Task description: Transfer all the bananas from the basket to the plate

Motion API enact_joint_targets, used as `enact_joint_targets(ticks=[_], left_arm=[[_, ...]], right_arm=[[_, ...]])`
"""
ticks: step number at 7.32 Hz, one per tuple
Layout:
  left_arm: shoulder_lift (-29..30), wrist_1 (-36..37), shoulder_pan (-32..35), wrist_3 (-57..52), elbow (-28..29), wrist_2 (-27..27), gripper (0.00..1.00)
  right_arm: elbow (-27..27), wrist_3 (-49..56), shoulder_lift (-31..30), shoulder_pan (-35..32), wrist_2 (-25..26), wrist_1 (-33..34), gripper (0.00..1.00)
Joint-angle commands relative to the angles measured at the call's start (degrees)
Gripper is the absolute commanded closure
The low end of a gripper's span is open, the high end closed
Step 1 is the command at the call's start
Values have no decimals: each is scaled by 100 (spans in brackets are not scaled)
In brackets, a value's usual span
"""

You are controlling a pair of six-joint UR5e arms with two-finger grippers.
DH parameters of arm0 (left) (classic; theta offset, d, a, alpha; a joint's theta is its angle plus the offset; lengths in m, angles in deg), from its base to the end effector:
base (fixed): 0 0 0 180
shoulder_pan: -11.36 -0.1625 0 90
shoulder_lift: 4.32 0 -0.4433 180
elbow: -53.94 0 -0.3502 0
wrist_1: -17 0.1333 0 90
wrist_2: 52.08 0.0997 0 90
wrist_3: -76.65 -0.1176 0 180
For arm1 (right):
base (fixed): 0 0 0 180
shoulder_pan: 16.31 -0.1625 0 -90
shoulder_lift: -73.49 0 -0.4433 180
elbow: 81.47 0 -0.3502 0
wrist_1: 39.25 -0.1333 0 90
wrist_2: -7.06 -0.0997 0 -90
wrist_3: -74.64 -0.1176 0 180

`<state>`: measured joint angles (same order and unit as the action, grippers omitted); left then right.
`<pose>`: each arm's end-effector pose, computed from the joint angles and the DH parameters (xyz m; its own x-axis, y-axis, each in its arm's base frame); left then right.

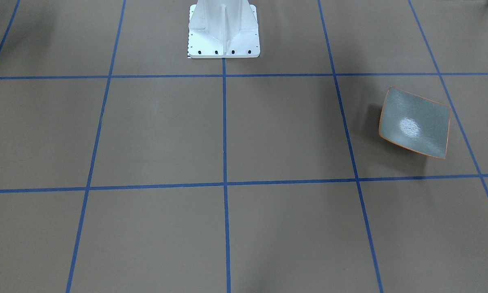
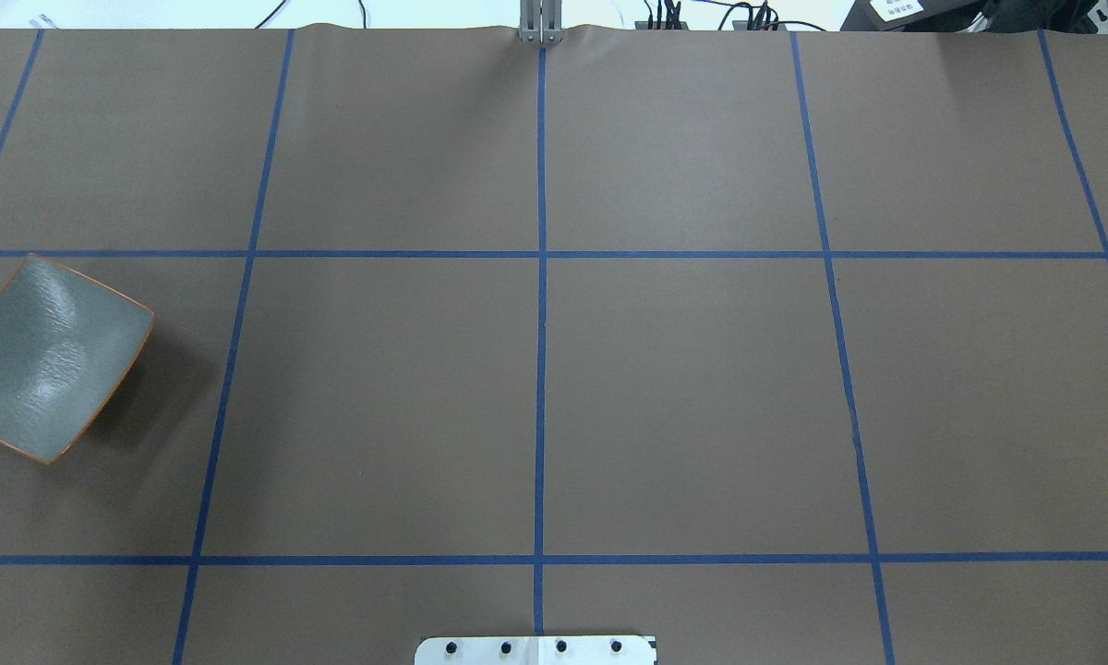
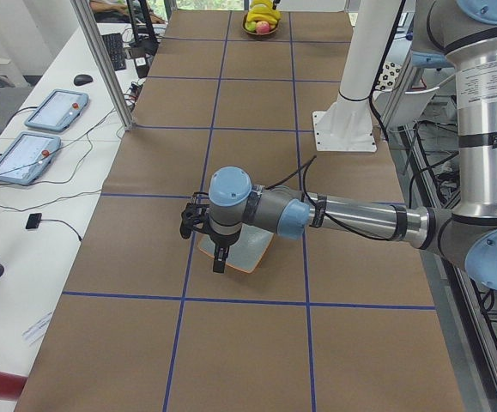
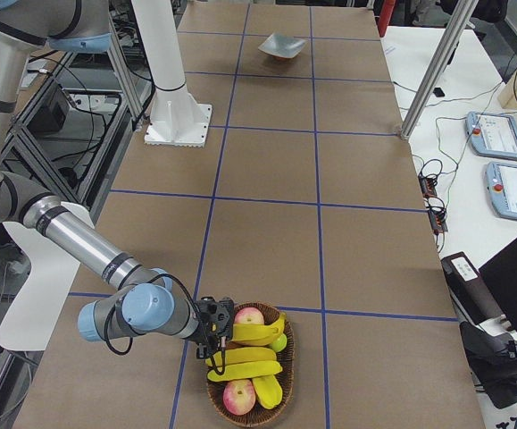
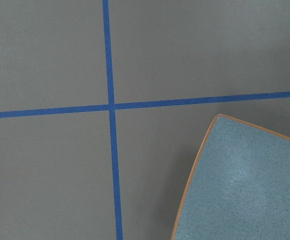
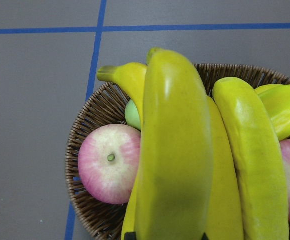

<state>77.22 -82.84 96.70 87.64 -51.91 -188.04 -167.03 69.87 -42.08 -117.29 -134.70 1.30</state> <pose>-0.0160 -0.4041 0.6045 0.6780 0.0823 -0.7305 0.0526 0.9857 0.1599 0.0840 -0.2181 0.7730 0.6402 -0.0613 0.7658 -0.2337 0.9341 0.2701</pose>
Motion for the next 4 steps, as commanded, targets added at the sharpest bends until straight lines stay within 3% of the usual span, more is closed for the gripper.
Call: enact_joint_targets(ticks=[1, 4], left_arm=[[3, -17, 0, 0, -76, -53, 0], [178, -26, -174, 691, -76, -53, 0]], right_arm=[[-39, -59, 200, -28, -54, 120, 100], [-74, -181, 192, -19, -596, 147, 100]])
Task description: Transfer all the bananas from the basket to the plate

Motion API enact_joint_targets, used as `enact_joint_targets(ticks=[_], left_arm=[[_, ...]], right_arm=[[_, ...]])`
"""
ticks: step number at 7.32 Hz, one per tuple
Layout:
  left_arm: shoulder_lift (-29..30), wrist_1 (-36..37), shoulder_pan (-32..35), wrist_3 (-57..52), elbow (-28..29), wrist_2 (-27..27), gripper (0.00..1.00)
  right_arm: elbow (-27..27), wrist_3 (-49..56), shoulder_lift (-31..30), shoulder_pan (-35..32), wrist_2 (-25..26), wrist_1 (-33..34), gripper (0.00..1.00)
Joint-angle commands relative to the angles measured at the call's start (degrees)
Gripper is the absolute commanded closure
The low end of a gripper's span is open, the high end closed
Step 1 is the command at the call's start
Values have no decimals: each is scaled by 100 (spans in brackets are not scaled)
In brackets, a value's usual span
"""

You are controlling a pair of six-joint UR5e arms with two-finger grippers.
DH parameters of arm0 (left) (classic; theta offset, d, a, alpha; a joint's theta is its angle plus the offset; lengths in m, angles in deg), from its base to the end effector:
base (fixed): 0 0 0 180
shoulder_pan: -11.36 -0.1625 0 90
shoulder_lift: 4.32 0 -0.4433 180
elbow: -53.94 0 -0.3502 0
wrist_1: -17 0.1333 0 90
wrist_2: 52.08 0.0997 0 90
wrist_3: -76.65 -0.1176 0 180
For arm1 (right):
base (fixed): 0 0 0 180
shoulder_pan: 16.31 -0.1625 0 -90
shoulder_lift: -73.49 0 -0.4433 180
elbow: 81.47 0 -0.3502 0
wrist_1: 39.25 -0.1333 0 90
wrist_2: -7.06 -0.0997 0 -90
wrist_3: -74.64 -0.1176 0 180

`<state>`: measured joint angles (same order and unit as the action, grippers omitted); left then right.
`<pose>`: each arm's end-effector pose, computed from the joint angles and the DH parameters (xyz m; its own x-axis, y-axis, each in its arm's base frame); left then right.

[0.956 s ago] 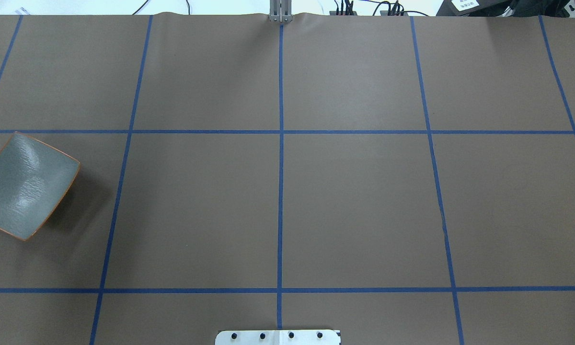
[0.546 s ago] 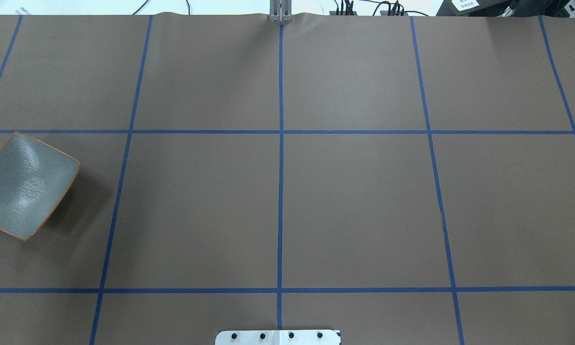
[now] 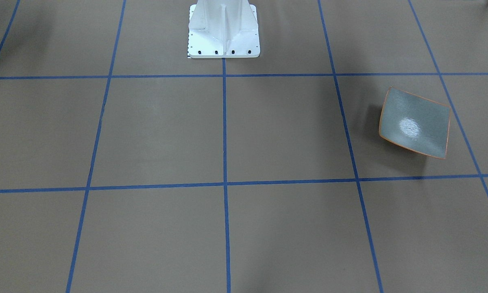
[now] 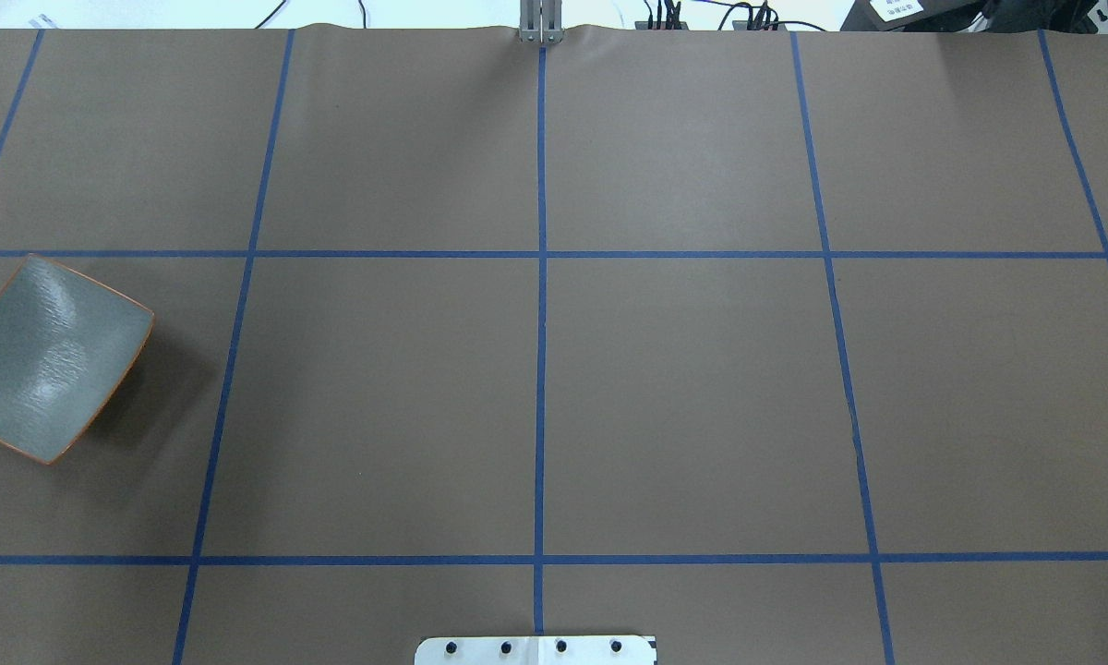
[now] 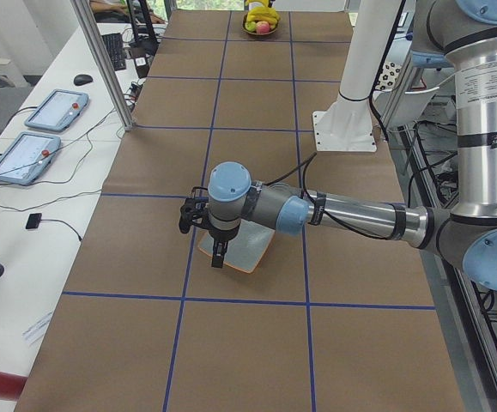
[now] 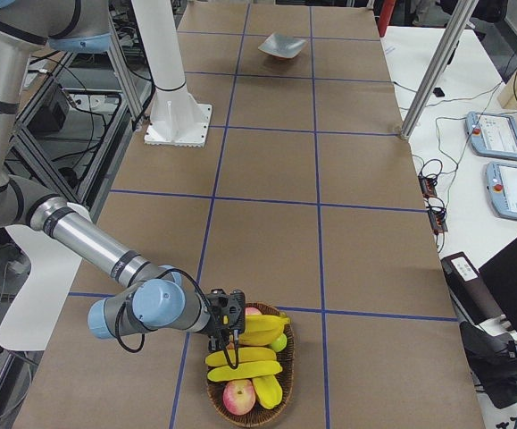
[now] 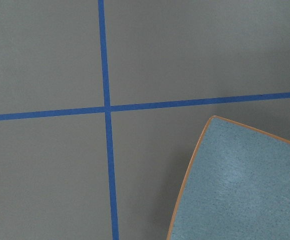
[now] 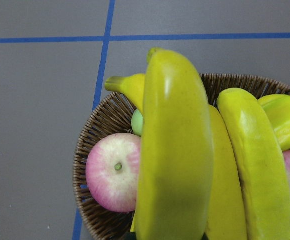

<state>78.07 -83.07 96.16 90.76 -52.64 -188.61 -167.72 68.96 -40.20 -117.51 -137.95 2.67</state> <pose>-0.0108 -0.4105 0.5912 0.6645 0.0596 -0.7449 0.0787 0.9857 0.1491 0.0848 -0.2378 0.7578 0.5976 -0.0802 0.7978 -0.2421 0.9305 0.2749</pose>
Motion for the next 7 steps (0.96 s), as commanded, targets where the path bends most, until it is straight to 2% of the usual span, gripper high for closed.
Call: enact_joint_targets(ticks=[1, 3, 4, 5, 7], left_arm=[[93, -4, -148, 400, -4, 4, 0], [119, -144, -209, 609, 5, -23, 0], [267, -275, -358, 846, 13, -266, 0], [712, -302, -524, 1753, 40, -599, 1], [1618, -303, -1033, 2900, 75, -682, 1]], right_arm=[[-5, -248, 13, 4, -422, 1, 100], [-293, -896, 66, 248, -555, -8, 100], [-382, -1326, 223, 424, -668, -26, 100], [-418, -1740, 511, 678, -765, -34, 100], [-663, -2872, 1144, 1345, -766, -52, 100]])
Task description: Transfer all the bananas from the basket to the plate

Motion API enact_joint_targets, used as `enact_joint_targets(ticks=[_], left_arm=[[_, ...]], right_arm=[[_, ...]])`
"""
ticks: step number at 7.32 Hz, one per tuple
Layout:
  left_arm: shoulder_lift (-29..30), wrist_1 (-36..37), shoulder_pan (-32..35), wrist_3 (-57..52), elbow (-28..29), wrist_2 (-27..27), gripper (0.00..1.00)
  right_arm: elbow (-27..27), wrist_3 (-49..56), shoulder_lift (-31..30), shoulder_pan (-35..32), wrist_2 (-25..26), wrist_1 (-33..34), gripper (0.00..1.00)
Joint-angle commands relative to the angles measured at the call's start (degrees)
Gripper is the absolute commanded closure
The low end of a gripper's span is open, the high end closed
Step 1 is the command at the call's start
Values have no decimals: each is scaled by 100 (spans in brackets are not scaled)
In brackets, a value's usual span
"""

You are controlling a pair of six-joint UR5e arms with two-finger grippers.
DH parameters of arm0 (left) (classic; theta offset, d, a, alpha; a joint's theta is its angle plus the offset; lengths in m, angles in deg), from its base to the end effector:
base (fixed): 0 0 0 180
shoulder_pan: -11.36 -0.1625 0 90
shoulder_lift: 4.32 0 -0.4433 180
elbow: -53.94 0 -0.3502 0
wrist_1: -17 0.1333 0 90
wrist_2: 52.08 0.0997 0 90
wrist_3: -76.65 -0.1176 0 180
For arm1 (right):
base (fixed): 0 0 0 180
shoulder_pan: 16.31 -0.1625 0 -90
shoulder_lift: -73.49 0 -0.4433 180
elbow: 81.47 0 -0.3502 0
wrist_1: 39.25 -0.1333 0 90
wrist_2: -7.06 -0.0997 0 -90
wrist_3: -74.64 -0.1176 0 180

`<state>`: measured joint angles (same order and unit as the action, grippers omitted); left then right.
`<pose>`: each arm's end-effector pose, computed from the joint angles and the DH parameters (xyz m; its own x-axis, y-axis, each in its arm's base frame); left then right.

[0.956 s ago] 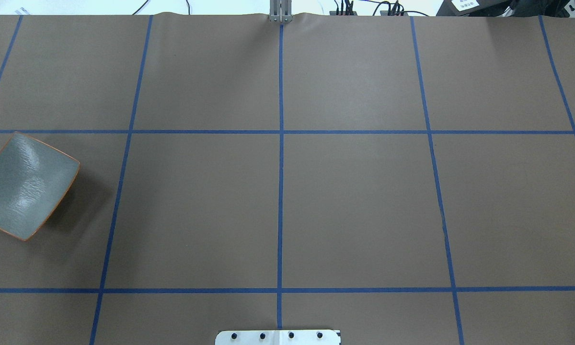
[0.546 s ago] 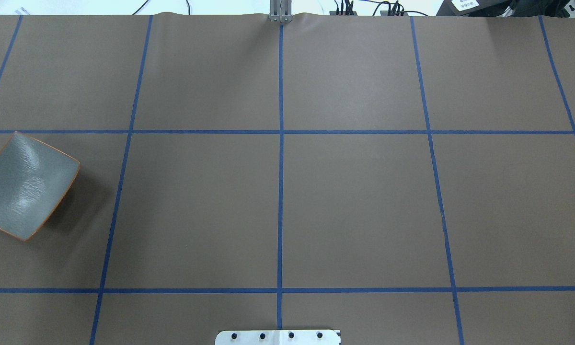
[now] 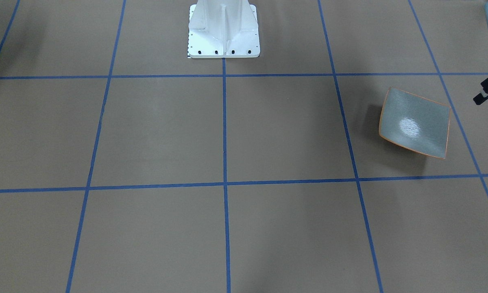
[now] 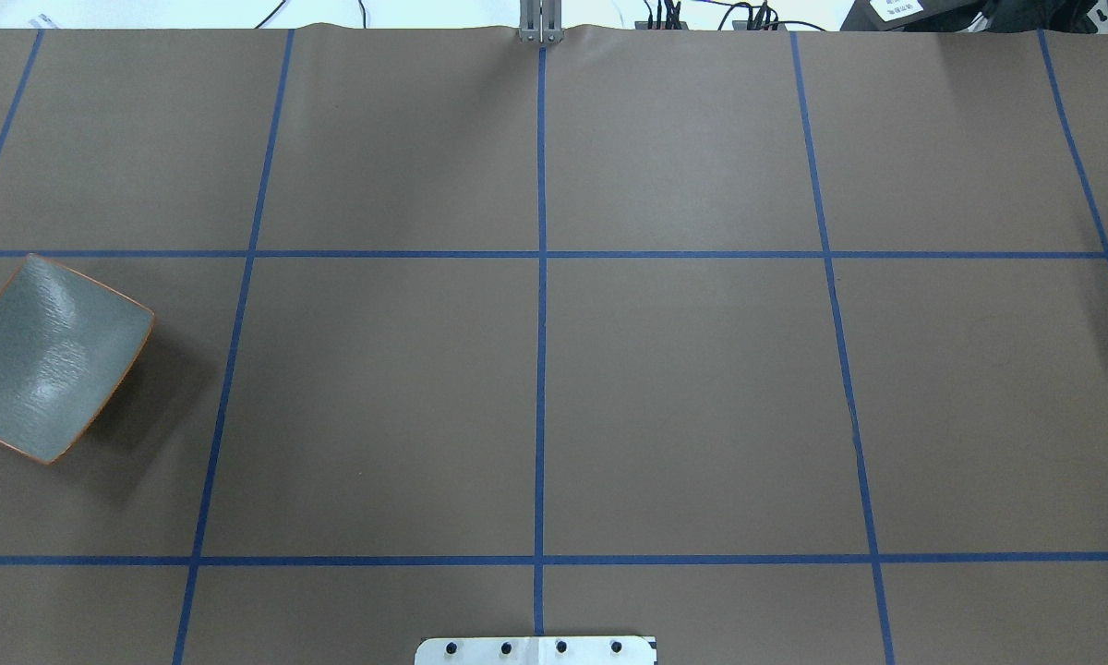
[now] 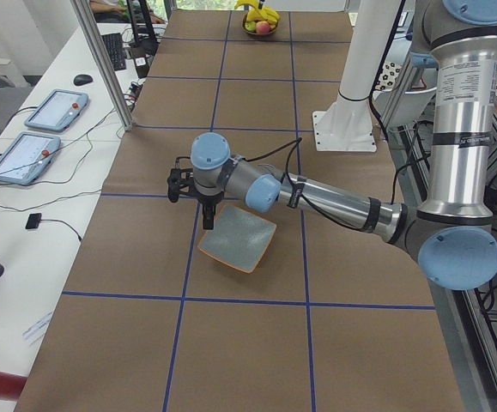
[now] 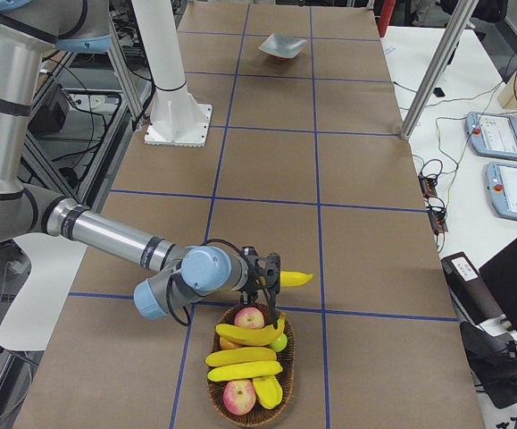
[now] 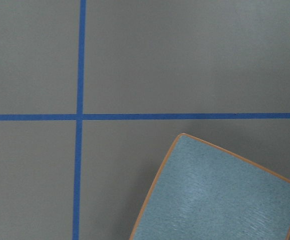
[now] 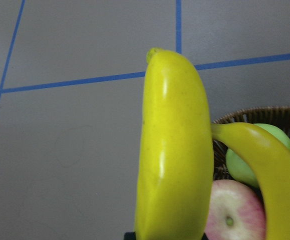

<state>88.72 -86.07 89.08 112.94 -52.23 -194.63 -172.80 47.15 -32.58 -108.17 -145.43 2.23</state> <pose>0.0624 -0.4743 0.4972 0.5127 -0.0508 -0.8571 0.1534 0.9876 0.0332 0.0397 -0.3279 0.6673 0.4113 -0.0405 0.9106 -0.2444 0.9575 0.1529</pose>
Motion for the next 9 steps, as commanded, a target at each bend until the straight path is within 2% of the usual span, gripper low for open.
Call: enact_joint_targets(ticks=[1, 3, 5, 6, 7, 8, 9], left_arm=[[906, -2, -624, 982, 60, -80, 1], [1853, -28, -1500, 1921, 314, -80, 1], [2620, -150, -1733, 2285, 657, -71, 1], [2849, -613, -1795, 2704, 876, -80, 1], [3043, -1418, -2022, 3517, 1174, -63, 0], [3271, -2226, -2181, 4509, 1490, 7, 0], [3456, -2678, -2234, 4823, 1711, 60, 0]], right_arm=[[-209, -1175, 768, 806, -9, -17, 100], [-551, -2877, 1760, 1824, 288, -25, 100], [-561, -3971, 2632, 2756, 770, -17, 100], [-561, -4550, 3044, 3117, 852, 1, 100], [-561, -4964, 3431, 3565, 1157, 1, 100], [-587, -5377, 3739, 4170, 1778, -8, 100], [-588, -5512, 4004, 4602, 2149, 18, 100]])
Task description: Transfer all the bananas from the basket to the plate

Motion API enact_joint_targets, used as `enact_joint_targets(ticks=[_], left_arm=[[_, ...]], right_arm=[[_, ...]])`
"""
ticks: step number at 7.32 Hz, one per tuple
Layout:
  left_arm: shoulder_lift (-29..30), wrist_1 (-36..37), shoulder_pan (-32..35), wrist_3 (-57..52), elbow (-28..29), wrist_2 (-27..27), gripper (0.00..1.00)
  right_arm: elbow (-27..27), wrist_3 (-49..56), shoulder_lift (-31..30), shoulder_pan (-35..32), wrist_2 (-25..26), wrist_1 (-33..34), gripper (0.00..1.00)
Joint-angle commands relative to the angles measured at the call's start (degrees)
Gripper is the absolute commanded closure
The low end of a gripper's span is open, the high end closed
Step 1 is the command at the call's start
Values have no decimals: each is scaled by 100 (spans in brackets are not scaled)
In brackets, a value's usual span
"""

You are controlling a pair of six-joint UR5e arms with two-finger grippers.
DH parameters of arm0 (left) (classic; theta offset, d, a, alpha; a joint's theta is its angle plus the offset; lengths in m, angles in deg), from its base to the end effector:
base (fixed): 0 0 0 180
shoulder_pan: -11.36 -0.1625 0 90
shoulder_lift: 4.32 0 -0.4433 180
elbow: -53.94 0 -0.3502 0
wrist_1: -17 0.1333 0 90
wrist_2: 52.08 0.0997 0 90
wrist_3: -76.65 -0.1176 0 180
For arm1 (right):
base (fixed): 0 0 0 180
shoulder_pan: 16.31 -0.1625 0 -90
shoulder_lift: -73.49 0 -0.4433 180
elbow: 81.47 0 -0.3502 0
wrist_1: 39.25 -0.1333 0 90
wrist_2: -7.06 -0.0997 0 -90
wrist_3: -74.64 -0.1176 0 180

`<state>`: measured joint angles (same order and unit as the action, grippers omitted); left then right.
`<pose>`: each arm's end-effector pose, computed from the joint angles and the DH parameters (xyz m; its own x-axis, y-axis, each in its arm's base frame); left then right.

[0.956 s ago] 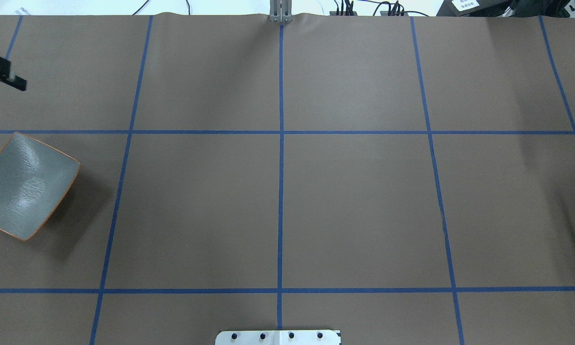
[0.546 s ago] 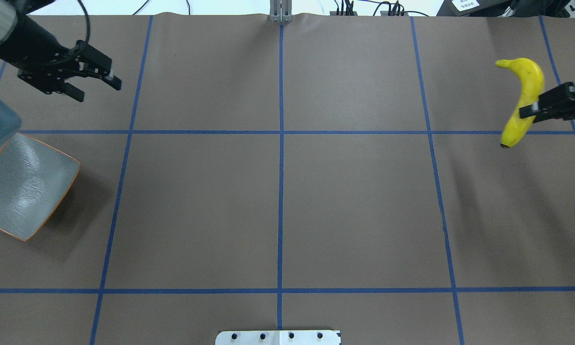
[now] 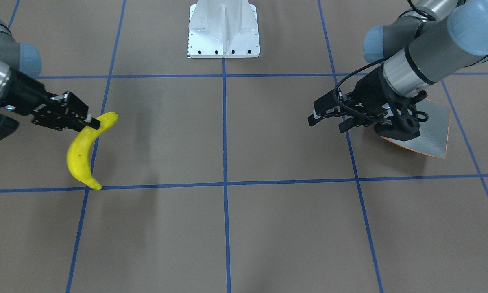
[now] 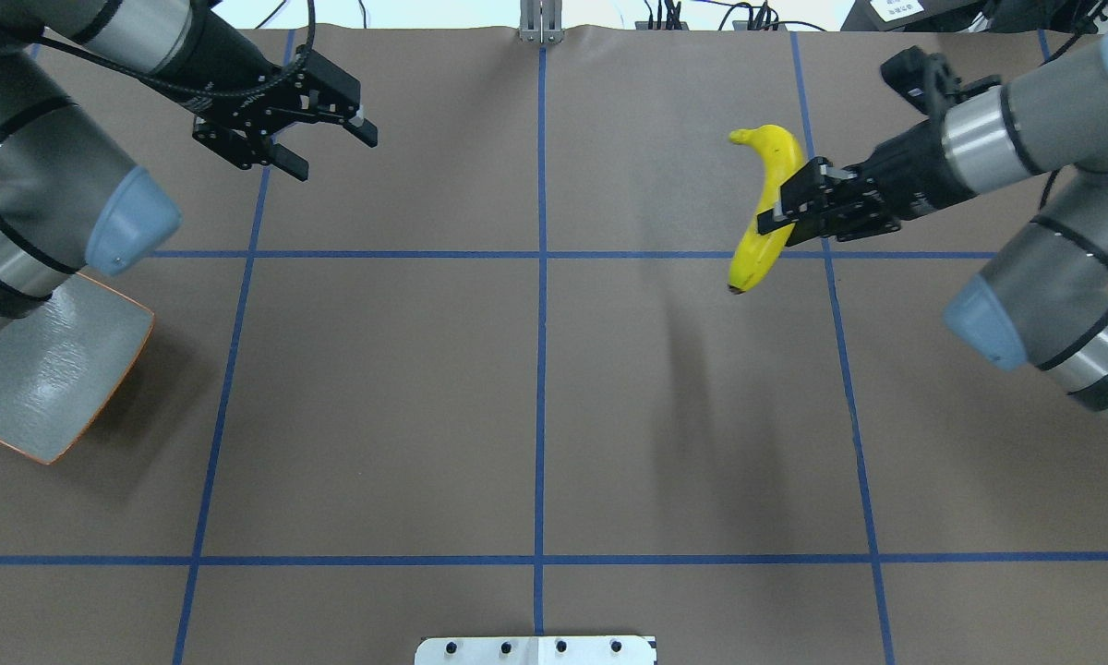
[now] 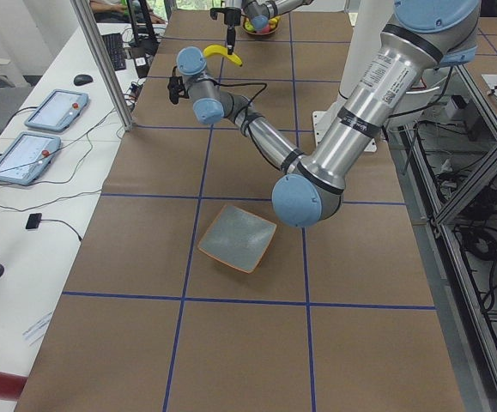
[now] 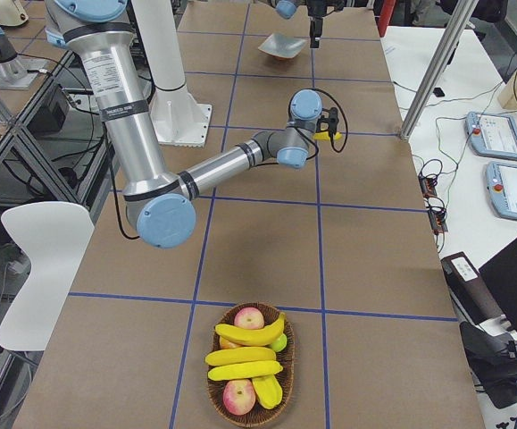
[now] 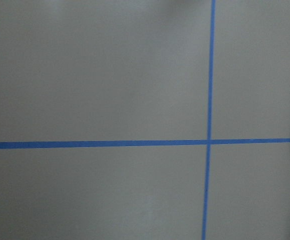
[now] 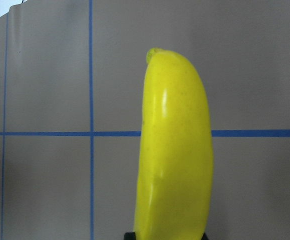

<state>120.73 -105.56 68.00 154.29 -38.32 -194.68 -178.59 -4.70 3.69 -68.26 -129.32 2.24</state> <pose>0.3156 -0.5519 0.2441 0.2057 -0.0759 -0.9757 0.0544 0.9963 -0.0661 -0.3117 -0.4764 0.3410 0.1687 0.0085 0.9856 -0.0808 0.9967 0.0052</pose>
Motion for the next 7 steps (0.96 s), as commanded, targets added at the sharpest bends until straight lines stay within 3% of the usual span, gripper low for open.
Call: enact_joint_targets(ticks=[1, 2, 4, 6, 7], left_arm=[[561, -847, -405, 691, 462, 396, 1], [921, -883, -826, 691, 506, 948, 2], [1083, -1626, -1093, 691, 839, 1102, 5], [1267, -1692, -1461, 682, 1051, 1636, 6], [1285, -1692, -1515, 691, 1061, 1647, 6]], right_arm=[[8, -380, 510, 772, 551, 35, 100], [-9, -390, 511, 835, 551, 26, 100], [0, -581, 520, 923, 560, -26, 100], [8, -495, 712, 993, 551, -27, 100], [-9, -365, 739, 1002, 533, -26, 100]])
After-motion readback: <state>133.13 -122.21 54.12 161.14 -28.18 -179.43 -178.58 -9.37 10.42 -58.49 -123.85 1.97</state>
